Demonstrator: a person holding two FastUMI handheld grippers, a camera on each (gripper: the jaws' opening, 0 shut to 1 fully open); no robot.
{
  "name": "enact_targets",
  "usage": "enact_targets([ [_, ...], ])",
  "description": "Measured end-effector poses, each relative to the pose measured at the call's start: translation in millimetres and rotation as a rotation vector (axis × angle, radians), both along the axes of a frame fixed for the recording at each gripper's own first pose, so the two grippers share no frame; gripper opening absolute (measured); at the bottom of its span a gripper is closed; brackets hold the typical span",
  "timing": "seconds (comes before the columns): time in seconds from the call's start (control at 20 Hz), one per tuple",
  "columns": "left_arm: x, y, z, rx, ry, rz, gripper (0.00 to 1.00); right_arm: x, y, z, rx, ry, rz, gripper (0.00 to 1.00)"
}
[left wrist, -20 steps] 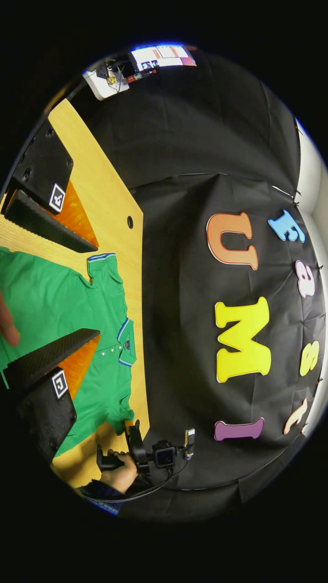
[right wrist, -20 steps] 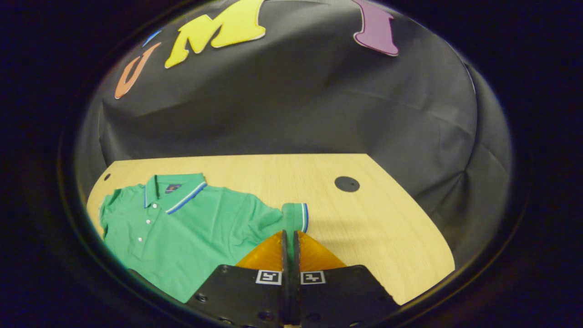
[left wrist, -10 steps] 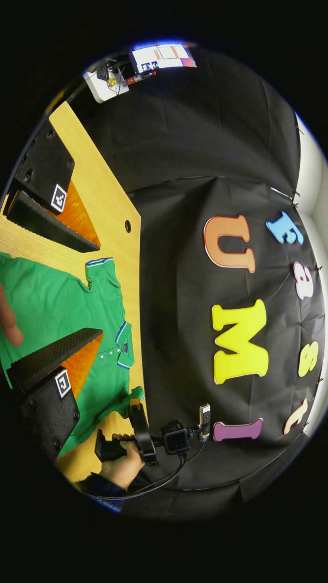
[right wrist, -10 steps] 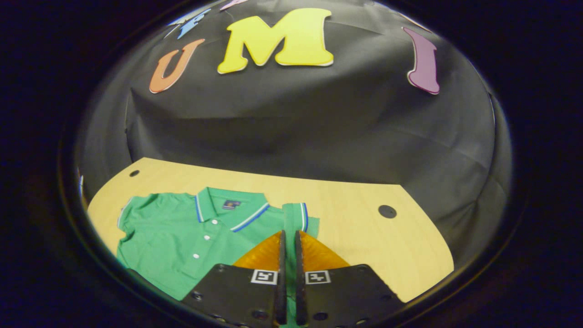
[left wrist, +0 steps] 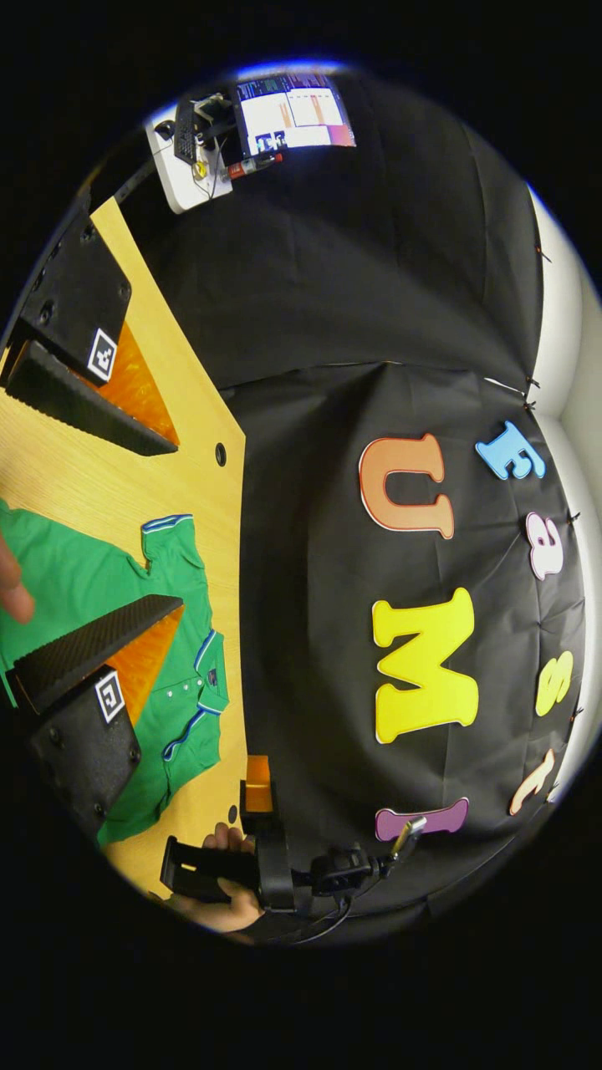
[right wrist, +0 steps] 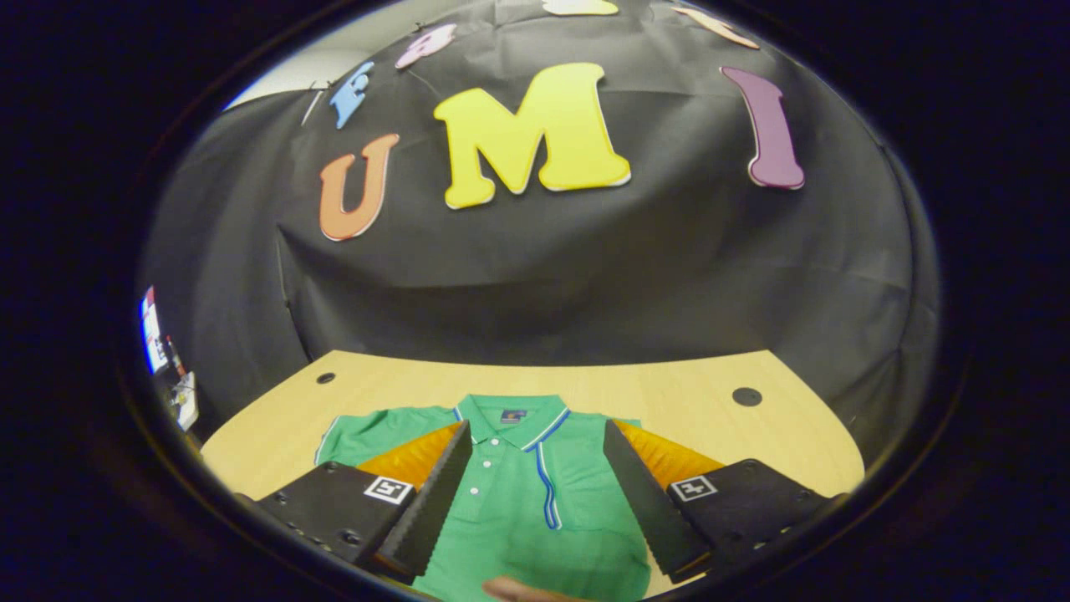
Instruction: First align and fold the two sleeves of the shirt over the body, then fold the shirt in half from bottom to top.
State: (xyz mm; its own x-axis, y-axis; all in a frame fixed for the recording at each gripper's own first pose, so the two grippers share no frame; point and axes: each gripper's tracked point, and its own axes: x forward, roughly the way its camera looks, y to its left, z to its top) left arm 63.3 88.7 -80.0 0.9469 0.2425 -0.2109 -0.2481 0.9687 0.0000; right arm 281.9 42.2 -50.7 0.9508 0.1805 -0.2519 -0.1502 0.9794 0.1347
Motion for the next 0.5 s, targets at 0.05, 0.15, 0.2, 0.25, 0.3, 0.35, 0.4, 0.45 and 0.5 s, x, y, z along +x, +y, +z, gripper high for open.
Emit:
enact_targets([
  [0.05,1,-4,0,0.001,-0.001,-0.006,1.00,-15,-7,6,-0.028,-0.029,-0.009,0.90],
  [0.15,1,-9,0,0.019,0.004,-0.004,1.00,-46,-23,19,-0.067,-0.089,-0.035,0.91],
  [0.2,0,-12,0,0.031,0.004,-0.006,1.00,-63,-31,24,-0.082,-0.114,-0.053,0.96],
  [0.25,-1,-16,3,0.044,0.000,-0.012,1.00,-80,-40,29,-0.098,-0.135,-0.065,0.96],
  [0.3,-3,-20,7,0.056,-0.012,-0.014,1.00,-99,-49,35,-0.108,-0.160,-0.077,0.96],
  [0.35,-6,-23,12,0.066,-0.023,-0.009,1.00,-117,-58,40,-0.111,-0.191,-0.087,0.97],
  [0.4,-10,-24,15,0.074,-0.031,0.001,1.00,-136,-67,48,-0.106,-0.224,-0.102,0.97],
  [0.45,-14,-26,19,0.087,-0.042,0.016,1.00,-156,-74,49,-0.095,-0.253,-0.114,0.95],
  [0.5,-18,-29,26,0.104,-0.062,0.023,1.00,-175,-79,49,-0.085,-0.275,-0.109,0.95],
])
